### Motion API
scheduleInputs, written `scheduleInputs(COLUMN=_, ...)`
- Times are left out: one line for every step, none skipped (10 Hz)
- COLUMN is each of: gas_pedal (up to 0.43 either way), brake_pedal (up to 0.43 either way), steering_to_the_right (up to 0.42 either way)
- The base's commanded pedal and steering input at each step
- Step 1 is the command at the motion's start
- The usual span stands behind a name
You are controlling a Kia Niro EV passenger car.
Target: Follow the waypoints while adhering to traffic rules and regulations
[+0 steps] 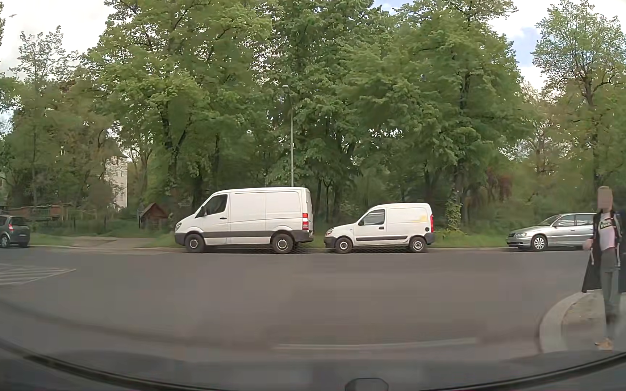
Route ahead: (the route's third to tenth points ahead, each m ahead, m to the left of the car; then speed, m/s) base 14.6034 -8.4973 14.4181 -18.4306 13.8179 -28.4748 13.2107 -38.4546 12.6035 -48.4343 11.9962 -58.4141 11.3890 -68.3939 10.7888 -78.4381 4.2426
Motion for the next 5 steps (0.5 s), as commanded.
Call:
scheduleInputs(gas_pedal=0.0, brake_pedal=0.293, steering_to_the_right=-0.02)
scheduleInputs(gas_pedal=0.0, brake_pedal=0.293, steering_to_the_right=0.0)
scheduleInputs(gas_pedal=0.0, brake_pedal=0.293, steering_to_the_right=0.018)
scheduleInputs(gas_pedal=0.0, brake_pedal=0.274, steering_to_the_right=0.035)
scheduleInputs(gas_pedal=0.0, brake_pedal=0.232, steering_to_the_right=0.054)
